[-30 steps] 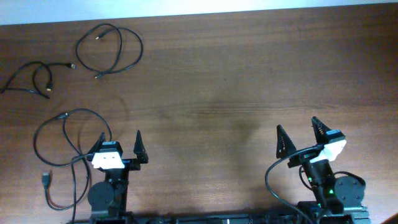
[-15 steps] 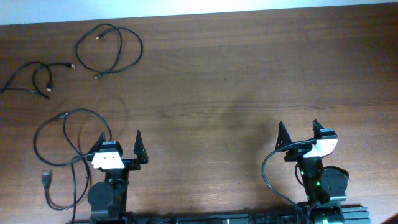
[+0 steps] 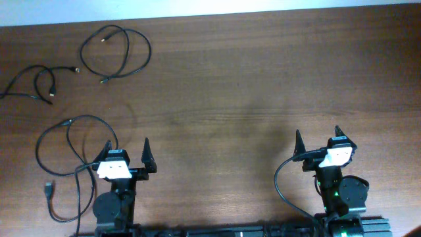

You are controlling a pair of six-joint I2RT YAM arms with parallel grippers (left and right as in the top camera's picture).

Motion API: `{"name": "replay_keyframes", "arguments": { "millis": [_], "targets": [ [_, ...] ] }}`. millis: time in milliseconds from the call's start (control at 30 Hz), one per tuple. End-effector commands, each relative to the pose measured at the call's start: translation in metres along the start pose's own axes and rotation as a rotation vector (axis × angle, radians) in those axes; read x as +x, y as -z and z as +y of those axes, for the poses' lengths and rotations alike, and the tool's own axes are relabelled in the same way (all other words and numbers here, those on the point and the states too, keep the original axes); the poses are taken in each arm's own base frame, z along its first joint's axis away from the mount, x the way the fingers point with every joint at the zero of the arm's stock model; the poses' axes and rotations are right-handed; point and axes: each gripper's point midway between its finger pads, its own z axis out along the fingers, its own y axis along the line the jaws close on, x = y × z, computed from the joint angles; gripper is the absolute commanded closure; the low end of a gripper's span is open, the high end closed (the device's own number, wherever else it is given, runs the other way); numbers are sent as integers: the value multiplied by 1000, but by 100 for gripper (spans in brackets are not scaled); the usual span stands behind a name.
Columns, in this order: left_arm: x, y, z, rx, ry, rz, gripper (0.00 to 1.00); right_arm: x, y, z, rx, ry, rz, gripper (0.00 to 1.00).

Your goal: Untangle cables

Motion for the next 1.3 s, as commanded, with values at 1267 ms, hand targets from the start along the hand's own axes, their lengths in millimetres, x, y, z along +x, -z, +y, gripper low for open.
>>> {"name": "replay_keyframes", "arguments": {
  "millis": [1267],
  "targets": [
    [2, 0, 0, 1, -19, 2, 1, 3, 0, -7, 37, -44, 2, 1]
  ]
}}
